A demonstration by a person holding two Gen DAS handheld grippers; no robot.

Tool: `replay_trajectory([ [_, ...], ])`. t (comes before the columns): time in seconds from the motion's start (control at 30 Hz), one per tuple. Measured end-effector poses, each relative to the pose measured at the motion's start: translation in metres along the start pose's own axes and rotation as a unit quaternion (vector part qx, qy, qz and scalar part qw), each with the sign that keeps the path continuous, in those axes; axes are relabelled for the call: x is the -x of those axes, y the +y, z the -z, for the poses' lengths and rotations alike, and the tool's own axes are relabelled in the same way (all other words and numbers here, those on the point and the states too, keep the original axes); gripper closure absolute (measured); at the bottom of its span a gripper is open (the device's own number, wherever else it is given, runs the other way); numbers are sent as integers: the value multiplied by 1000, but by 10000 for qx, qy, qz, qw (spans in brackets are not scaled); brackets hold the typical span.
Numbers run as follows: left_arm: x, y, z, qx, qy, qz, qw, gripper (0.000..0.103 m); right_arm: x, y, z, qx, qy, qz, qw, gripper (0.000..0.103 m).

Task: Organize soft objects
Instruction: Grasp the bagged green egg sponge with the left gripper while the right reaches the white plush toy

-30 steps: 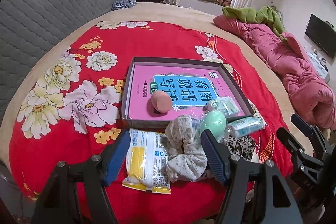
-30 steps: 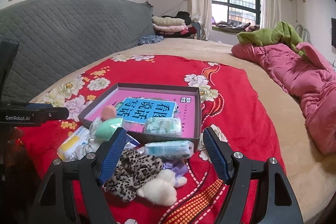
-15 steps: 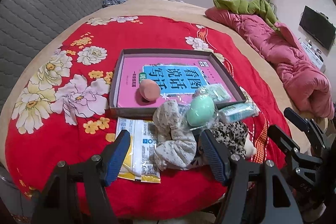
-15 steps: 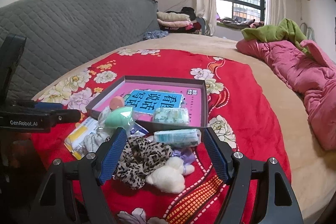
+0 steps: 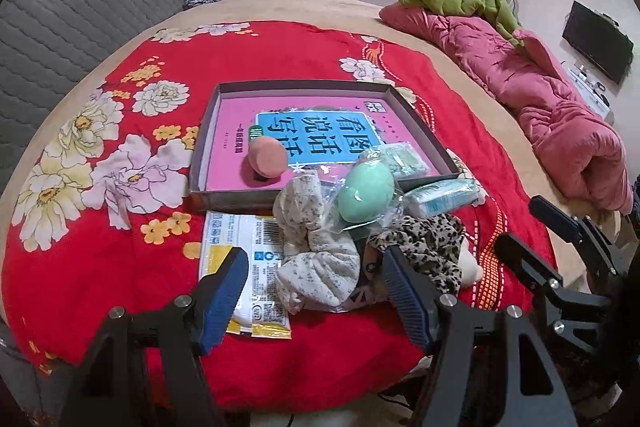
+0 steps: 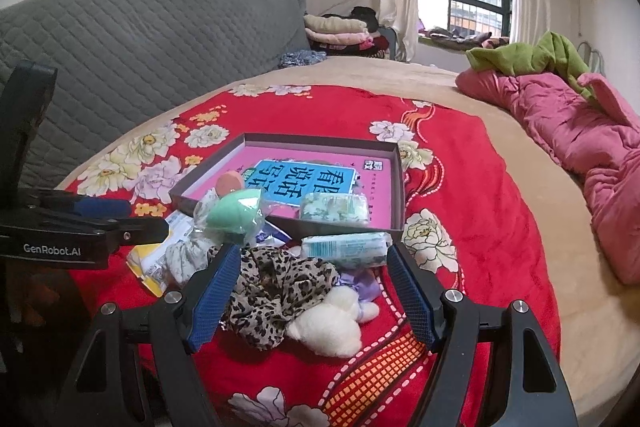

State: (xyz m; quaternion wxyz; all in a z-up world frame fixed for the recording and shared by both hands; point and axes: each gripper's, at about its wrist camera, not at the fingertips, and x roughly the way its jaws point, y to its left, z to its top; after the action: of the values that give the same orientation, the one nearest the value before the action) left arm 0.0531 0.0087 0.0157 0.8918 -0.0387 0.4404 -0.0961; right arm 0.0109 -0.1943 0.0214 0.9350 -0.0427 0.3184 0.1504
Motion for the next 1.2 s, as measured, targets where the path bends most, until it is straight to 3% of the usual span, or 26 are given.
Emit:
replay_trajectory([
  [0.9,-42,-31,-32,-233,36,133,9996,34,-28,-31,11,-476,343,104,9982,27],
  [1.2,-57,-35,-42,-368,101,33,9993,34,-32,-36,28,-540,938,50,9941,27],
])
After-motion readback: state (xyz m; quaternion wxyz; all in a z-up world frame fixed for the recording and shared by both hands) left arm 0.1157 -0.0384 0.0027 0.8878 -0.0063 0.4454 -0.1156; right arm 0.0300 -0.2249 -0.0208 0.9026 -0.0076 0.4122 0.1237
